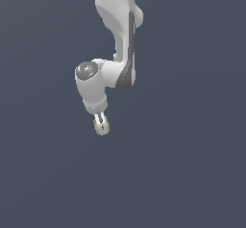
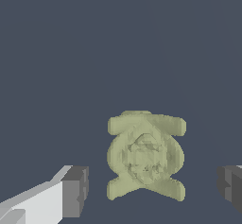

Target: Pick up the object and move it to a goal position.

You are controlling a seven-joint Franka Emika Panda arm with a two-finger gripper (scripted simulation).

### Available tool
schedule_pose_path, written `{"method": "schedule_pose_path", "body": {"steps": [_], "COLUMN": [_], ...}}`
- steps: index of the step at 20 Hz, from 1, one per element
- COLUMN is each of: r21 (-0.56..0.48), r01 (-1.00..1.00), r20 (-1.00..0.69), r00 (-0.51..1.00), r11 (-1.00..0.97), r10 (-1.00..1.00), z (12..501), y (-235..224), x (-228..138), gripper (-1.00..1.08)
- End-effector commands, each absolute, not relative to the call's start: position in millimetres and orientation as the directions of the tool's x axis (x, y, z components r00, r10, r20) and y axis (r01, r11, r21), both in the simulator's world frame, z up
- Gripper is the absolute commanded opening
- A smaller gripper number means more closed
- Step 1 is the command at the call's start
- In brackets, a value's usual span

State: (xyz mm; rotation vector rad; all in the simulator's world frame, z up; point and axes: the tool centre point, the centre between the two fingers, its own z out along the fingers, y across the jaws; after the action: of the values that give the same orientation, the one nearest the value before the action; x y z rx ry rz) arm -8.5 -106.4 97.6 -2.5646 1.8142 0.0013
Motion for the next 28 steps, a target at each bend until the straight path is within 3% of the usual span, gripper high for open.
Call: {"method": "schedule_pose_path", "body": {"steps": [1,20,21,28], "r21": [0.000,0.000,0.000,0.000], "r01": [-0.947,-0.948,-0.948,-0.948], "r20": [0.000,0.000,0.000,0.000], "r00": [0.320,0.319,0.319,0.319], "r11": [-0.320,-0.319,-0.319,-0.319], "r10": [-0.947,-0.948,-0.948,-0.948], "z": [97,47,47,47], "y": [-107,-108,-108,-108], "x": [-8,-9,-9,-9], "gripper": [1.00,1.00,-1.00,-1.00]}}
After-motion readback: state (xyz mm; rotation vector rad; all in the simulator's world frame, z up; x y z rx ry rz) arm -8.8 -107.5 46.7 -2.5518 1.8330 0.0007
